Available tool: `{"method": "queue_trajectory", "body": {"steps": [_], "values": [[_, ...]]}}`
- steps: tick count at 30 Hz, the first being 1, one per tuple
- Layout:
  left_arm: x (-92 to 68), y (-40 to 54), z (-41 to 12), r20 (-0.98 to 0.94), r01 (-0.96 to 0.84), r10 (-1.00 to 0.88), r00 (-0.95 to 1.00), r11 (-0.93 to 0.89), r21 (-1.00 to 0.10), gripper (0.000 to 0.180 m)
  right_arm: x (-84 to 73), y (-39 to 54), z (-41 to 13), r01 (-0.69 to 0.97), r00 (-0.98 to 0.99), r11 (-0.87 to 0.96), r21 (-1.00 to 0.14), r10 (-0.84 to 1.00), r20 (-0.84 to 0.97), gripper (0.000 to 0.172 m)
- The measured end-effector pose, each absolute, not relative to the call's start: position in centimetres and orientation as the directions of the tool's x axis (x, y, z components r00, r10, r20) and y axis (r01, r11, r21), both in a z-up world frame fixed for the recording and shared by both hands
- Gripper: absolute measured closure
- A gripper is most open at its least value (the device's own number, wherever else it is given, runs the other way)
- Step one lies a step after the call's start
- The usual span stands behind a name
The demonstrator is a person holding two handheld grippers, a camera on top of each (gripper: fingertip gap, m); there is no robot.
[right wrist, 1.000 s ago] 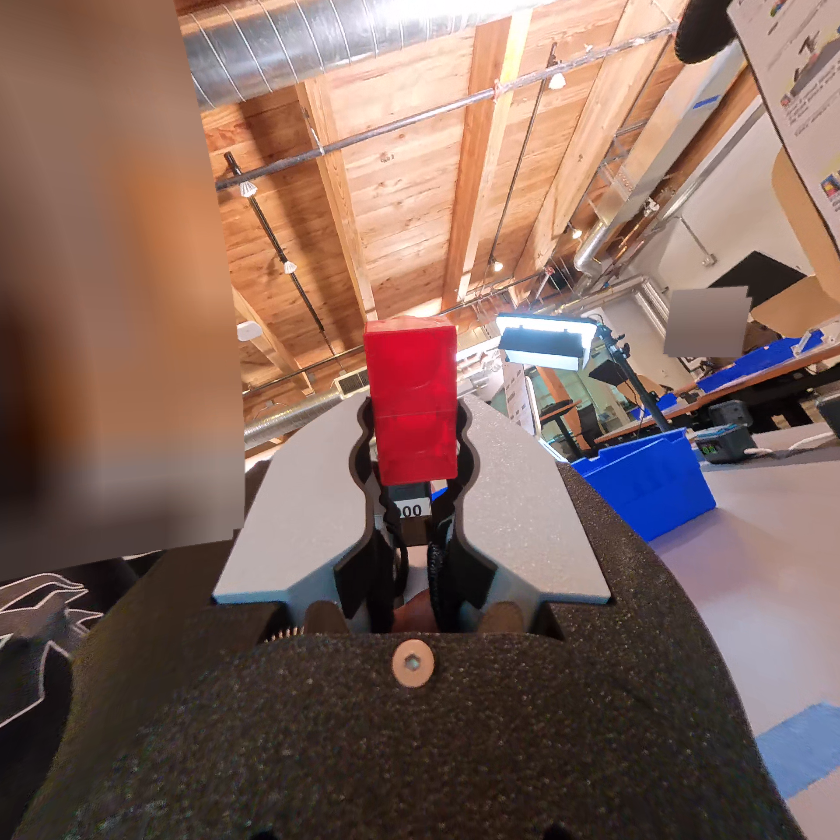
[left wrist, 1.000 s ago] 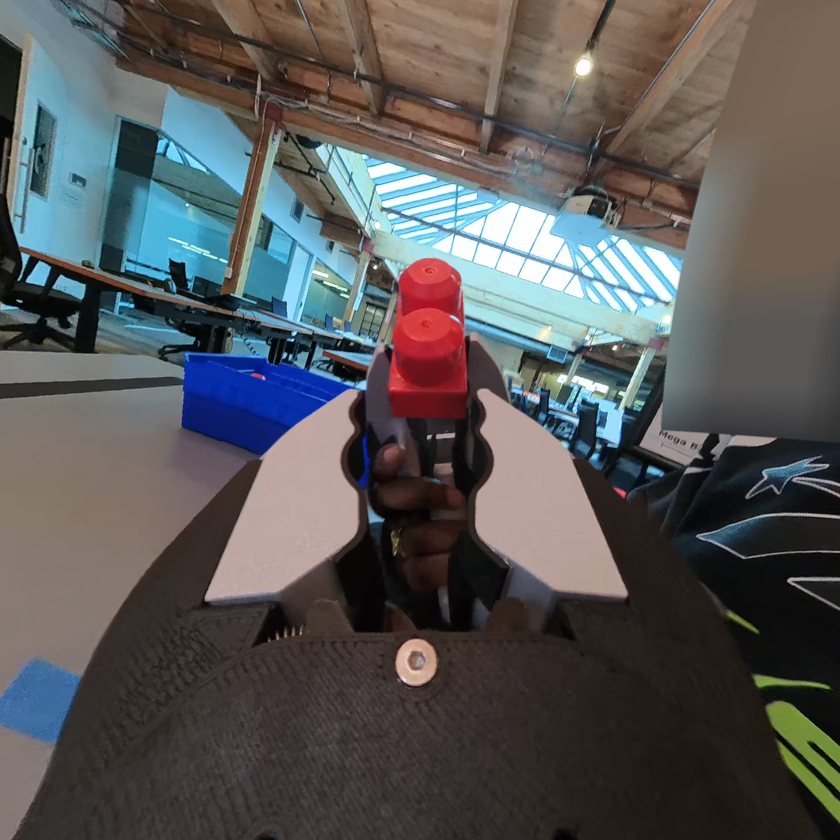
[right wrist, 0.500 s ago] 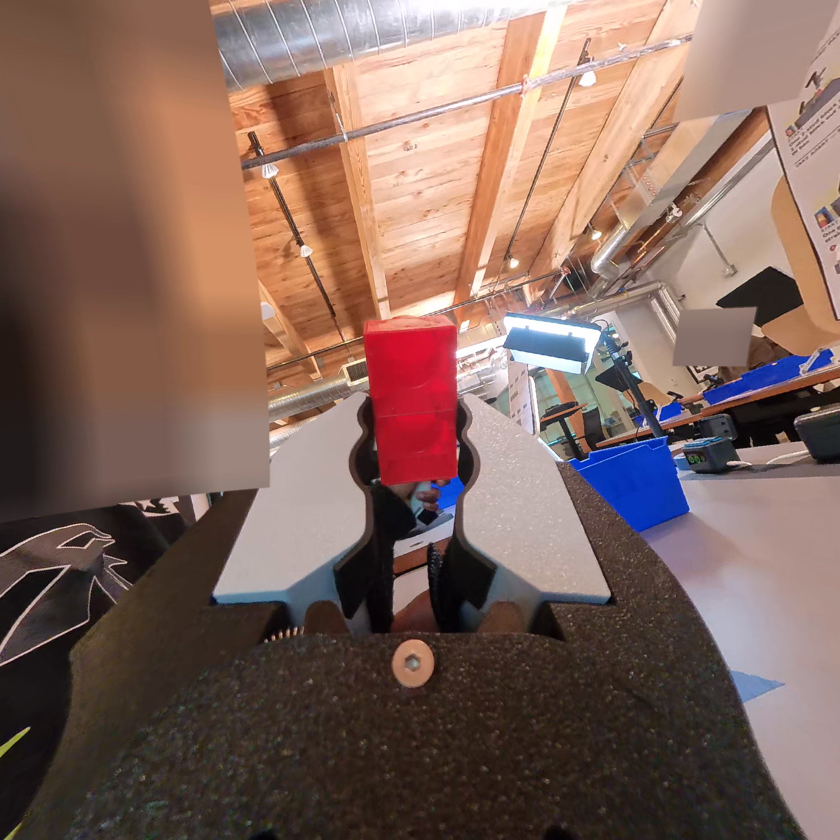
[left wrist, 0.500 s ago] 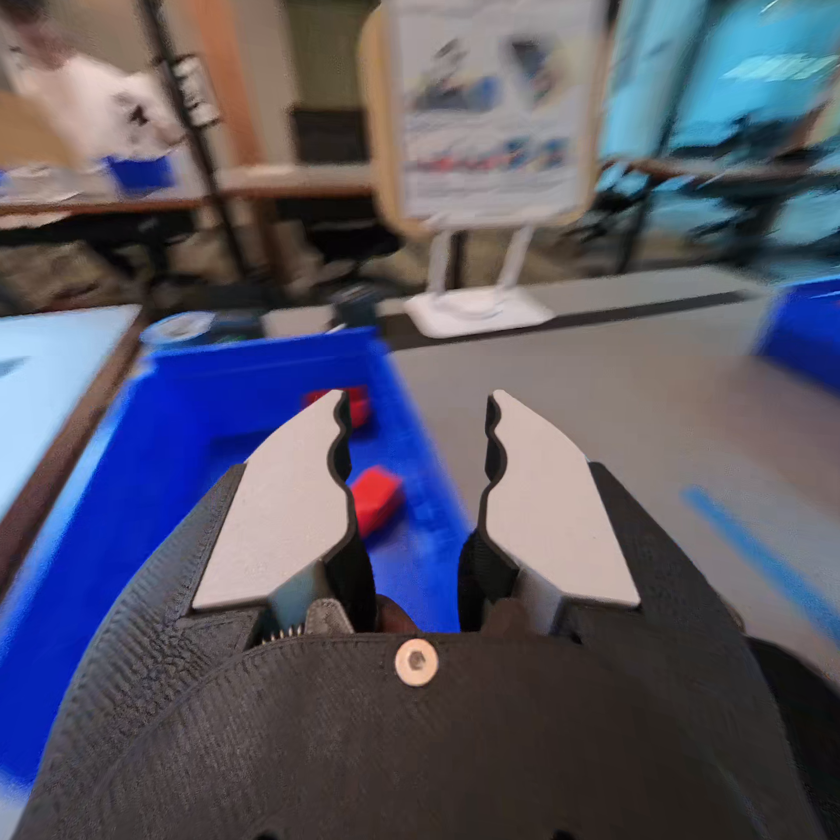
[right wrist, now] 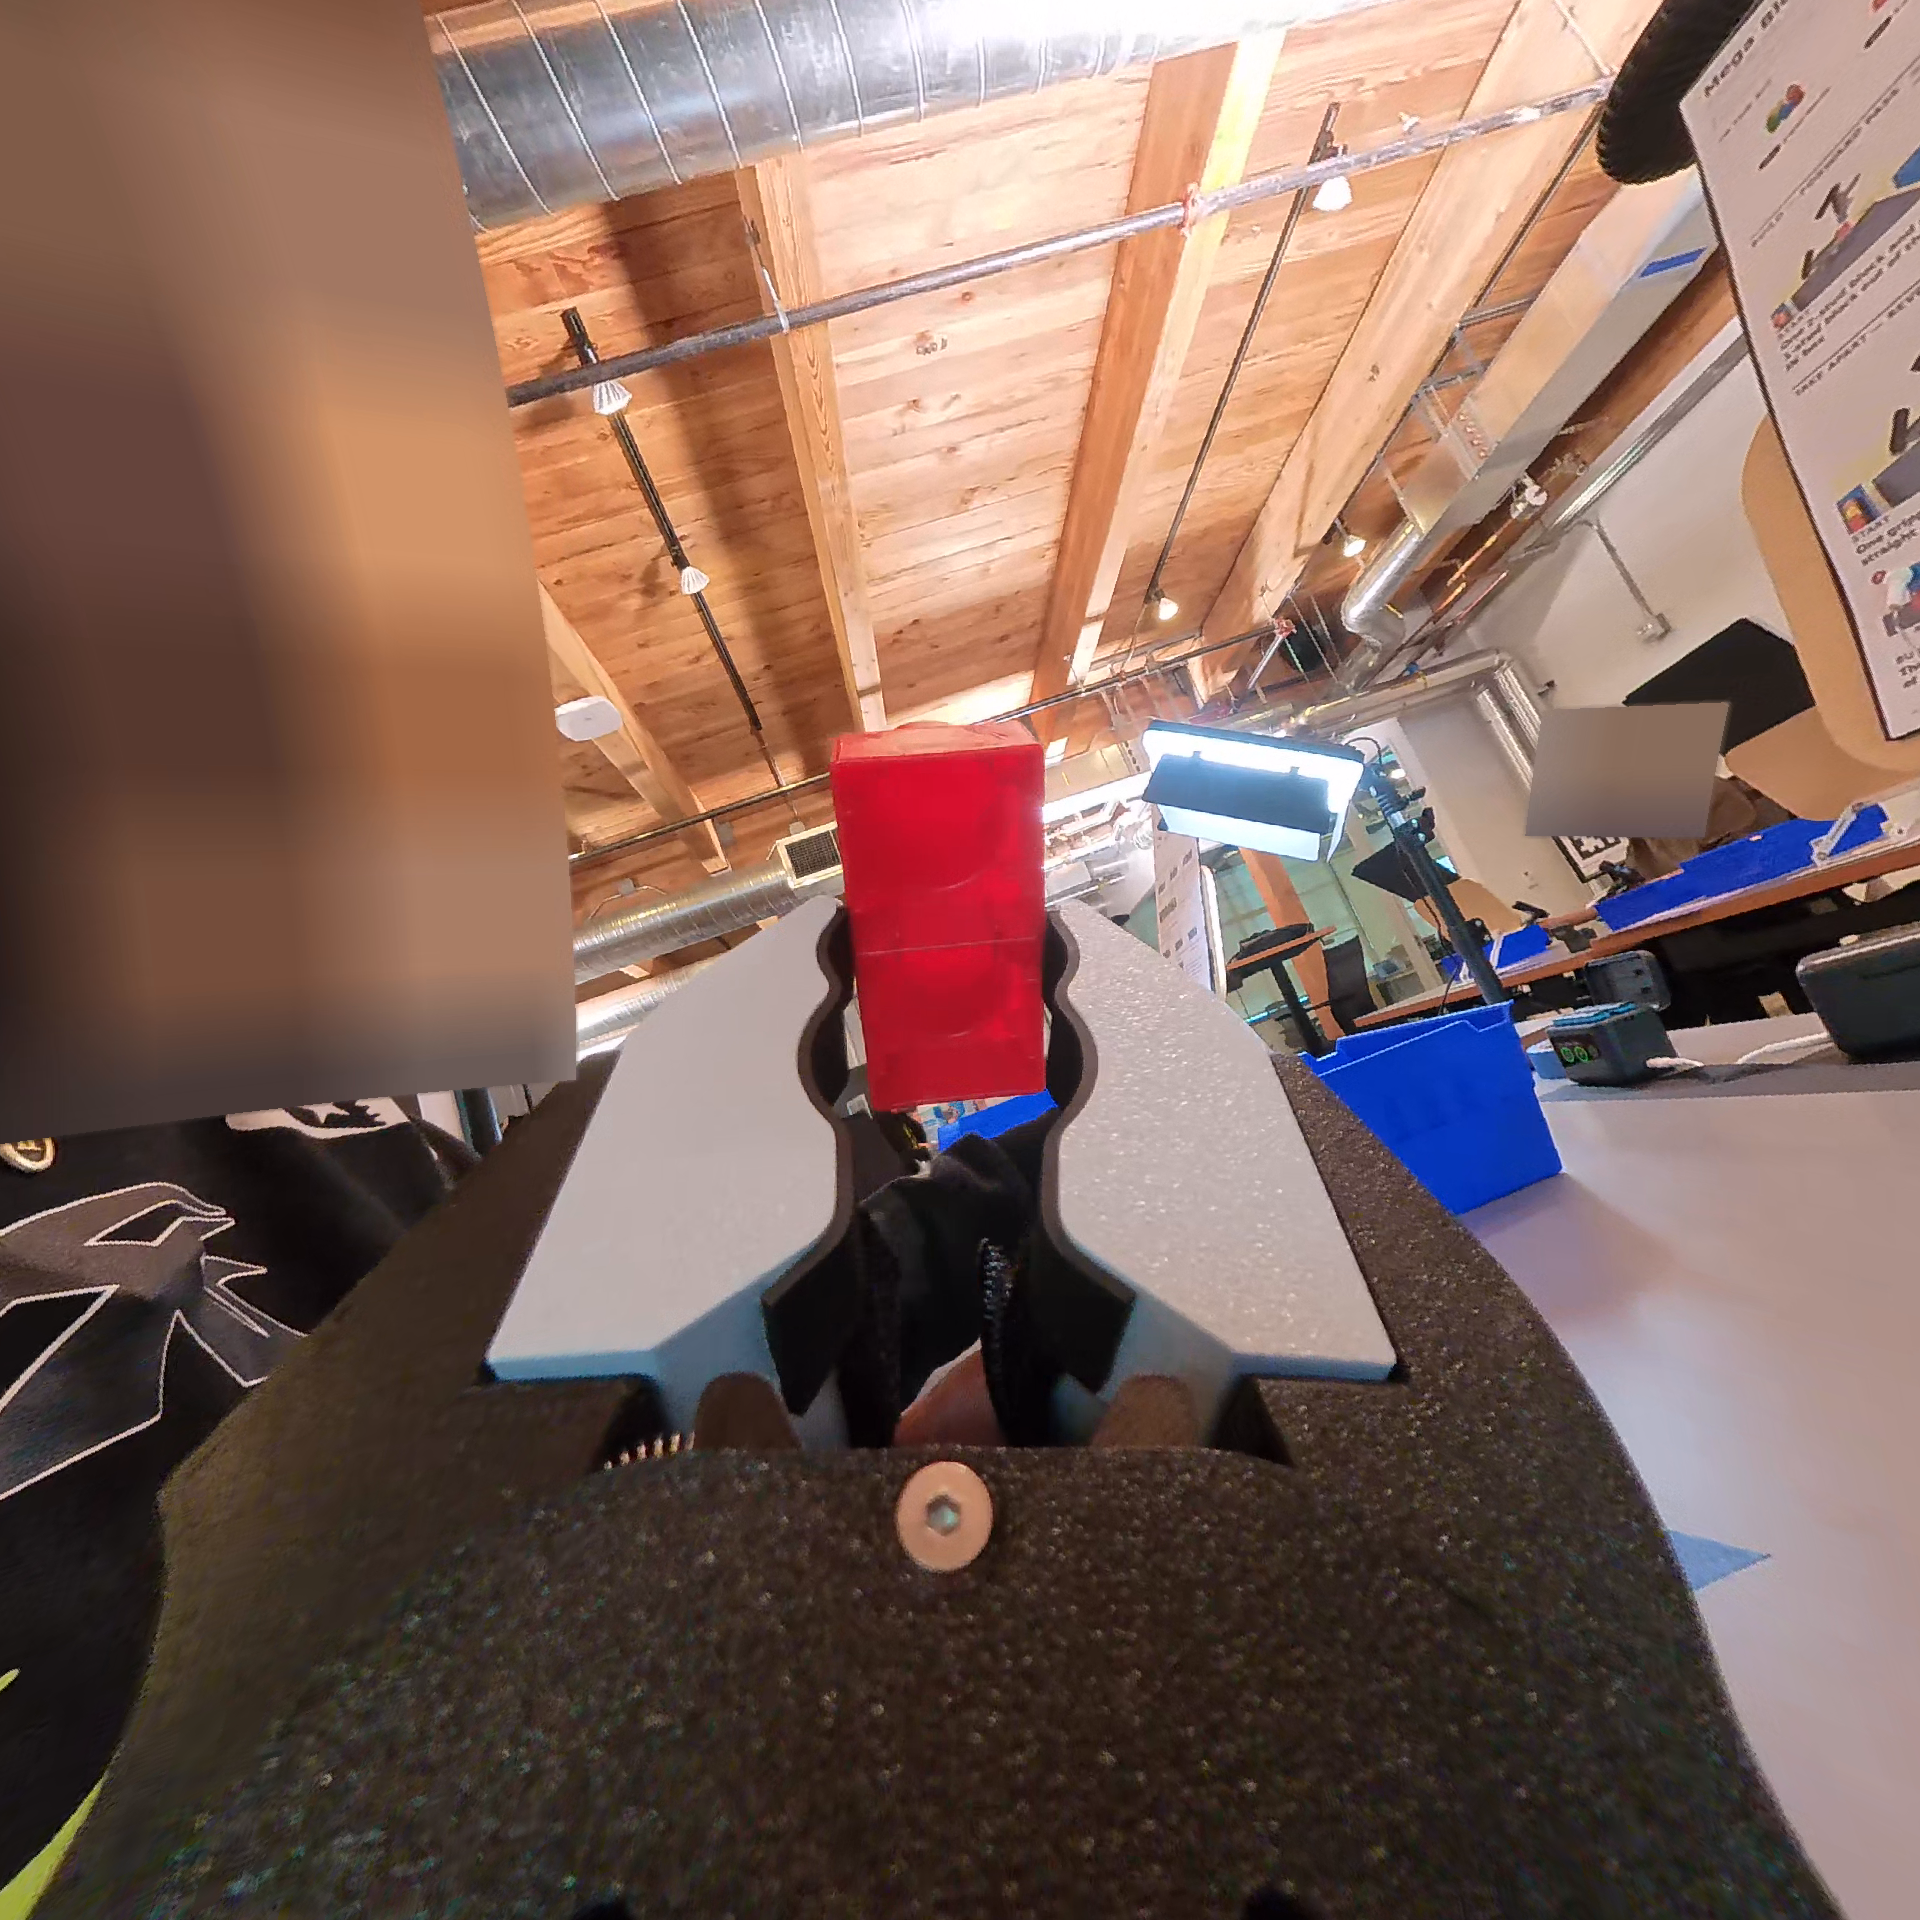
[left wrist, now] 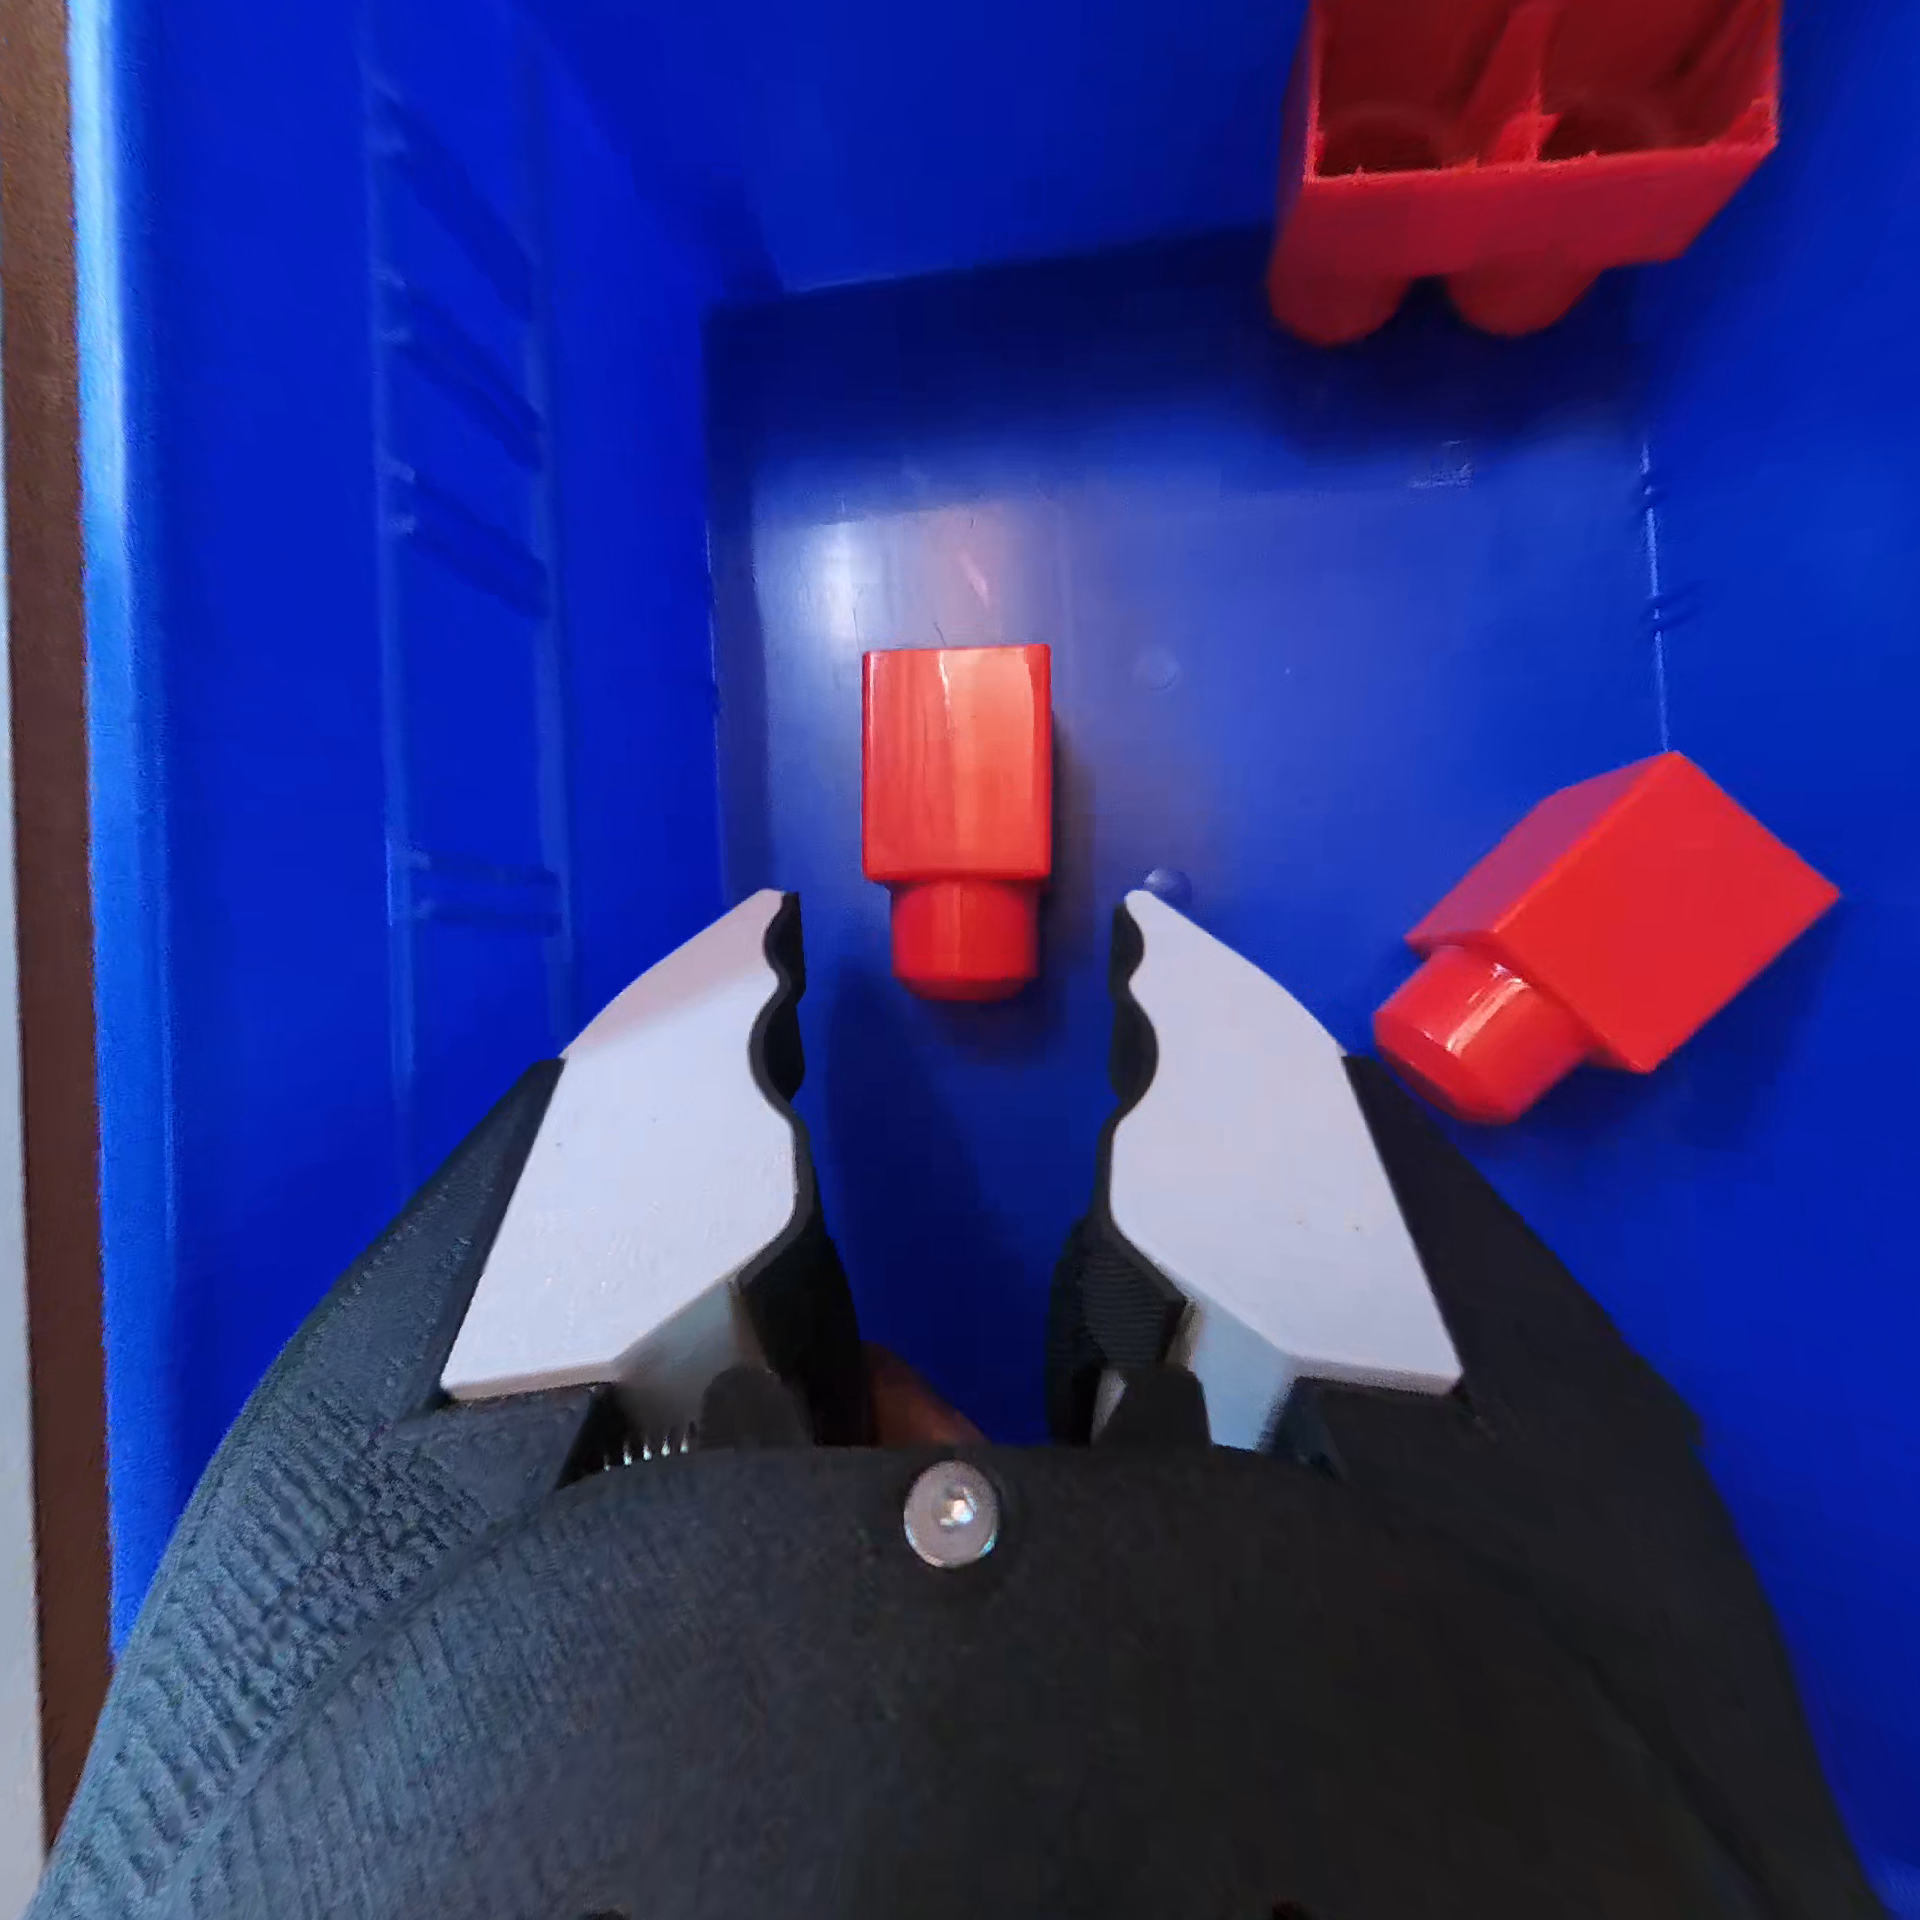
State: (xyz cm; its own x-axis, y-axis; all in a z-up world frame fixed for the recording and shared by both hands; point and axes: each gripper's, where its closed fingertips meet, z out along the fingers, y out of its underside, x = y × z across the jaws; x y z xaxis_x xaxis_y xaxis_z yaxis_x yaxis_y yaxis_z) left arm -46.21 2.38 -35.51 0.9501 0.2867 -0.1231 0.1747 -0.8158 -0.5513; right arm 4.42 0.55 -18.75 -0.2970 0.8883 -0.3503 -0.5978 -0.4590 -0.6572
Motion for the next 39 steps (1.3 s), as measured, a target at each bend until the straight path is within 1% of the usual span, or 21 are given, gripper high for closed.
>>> {"method": "queue_trajectory", "body": {"steps": [2,4,6,10,14,17,19,21,22,24,25,27,29,30,32,36,38,39], "values": [[-46.0,2.5,-36.1,-0.104,0.177,0.266,0.958,-0.839,-0.515,0.128,4.4,0.7,-18.8,-0.598,-0.297,-0.464,-0.653,0.885,-0.357,0.137],[-45.8,2.1,-37.1,-0.094,0.174,0.241,0.966,-0.873,-0.455,0.127,4.4,0.8,-18.9,-0.597,-0.292,-0.466,-0.653,0.884,-0.364,0.137],[-45.9,2.5,-36.8,-0.079,0.172,0.239,0.968,-0.856,-0.488,0.150,4.4,0.9,-18.9,-0.598,-0.290,-0.465,-0.652,0.885,-0.365,0.137],[-46.0,2.4,-36.0,-0.100,0.130,0.212,0.972,-0.844,-0.520,0.150,4.4,1.1,-19.0,-0.595,-0.288,-0.470,-0.652,0.882,-0.374,0.136],[-44.3,2.4,-32.6,-0.119,0.052,0.153,0.981,-0.799,-0.599,0.150,4.2,0.9,-19.0,-0.591,-0.291,-0.468,-0.657,0.883,-0.367,0.137],[-40.9,2.5,-28.4,-0.160,-0.079,0.040,0.986,-0.738,-0.670,0.150,4.2,0.8,-19.0,-0.587,-0.297,-0.467,-0.661,0.884,-0.361,0.137],[-37.2,2.5,-25.7,-0.175,-0.182,-0.081,0.981,-0.691,-0.700,0.151,4.2,0.8,-19.0,-0.587,-0.297,-0.468,-0.660,0.884,-0.362,0.137],[-32.6,2.1,-23.7,-0.169,-0.281,-0.229,0.959,-0.656,-0.701,0.151,4.2,0.7,-19.0,-0.587,-0.301,-0.470,-0.659,0.883,-0.361,0.137],[-30.2,1.7,-23.2,-0.162,-0.334,-0.312,0.936,-0.648,-0.685,0.151,4.2,0.7,-19.0,-0.586,-0.301,-0.469,-0.661,0.883,-0.360,0.137],[-26.0,0.5,-23.3,-0.147,-0.457,-0.472,0.869,-0.653,-0.604,0.151,4.2,0.5,-19.0,-0.582,-0.301,-0.465,-0.667,0.885,-0.355,0.137],[-24.3,-0.2,-23.9,-0.138,-0.523,-0.543,0.828,-0.661,-0.539,0.151,4.1,0.5,-19.0,-0.581,-0.300,-0.462,-0.669,0.887,-0.352,0.137],[-21.9,-1.8,-25.9,-0.112,-0.649,-0.660,0.743,-0.667,-0.366,0.151,4.2,0.4,-19.0,-0.582,-0.301,-0.461,-0.670,0.887,-0.350,0.137],[-20.8,-3.2,-27.9,-0.094,-0.746,-0.743,0.663,-0.646,-0.163,0.151,4.2,0.5,-19.0,-0.583,-0.302,-0.463,-0.668,0.887,-0.350,0.137],[-20.5,-3.5,-28.8,-0.088,-0.778,-0.773,0.628,-0.624,-0.071,0.151,4.2,0.5,-19.0,-0.584,-0.302,-0.463,-0.667,0.886,-0.351,0.137],[-20.3,-3.6,-30.2,-0.077,-0.808,-0.811,0.580,-0.584,0.075,0.151,4.3,0.5,-18.9,-0.588,-0.301,-0.462,-0.664,0.887,-0.350,0.137],[-20.4,-3.3,-31.9,-0.043,-0.806,-0.845,0.533,-0.523,0.279,0.151,4.5,0.6,-18.9,-0.596,-0.299,-0.460,-0.658,0.888,-0.350,0.137],[-20.5,-3.3,-32.4,-0.020,-0.797,-0.853,0.522,-0.496,0.344,0.150,4.5,0.6,-18.9,-0.598,-0.303,-0.464,-0.654,0.886,-0.351,0.137],[-20.3,-3.2,-32.6,-0.007,-0.796,-0.854,0.520,-0.487,0.358,0.150,4.5,0.6,-18.9,-0.599,-0.305,-0.465,-0.652,0.885,-0.351,0.137]]}}
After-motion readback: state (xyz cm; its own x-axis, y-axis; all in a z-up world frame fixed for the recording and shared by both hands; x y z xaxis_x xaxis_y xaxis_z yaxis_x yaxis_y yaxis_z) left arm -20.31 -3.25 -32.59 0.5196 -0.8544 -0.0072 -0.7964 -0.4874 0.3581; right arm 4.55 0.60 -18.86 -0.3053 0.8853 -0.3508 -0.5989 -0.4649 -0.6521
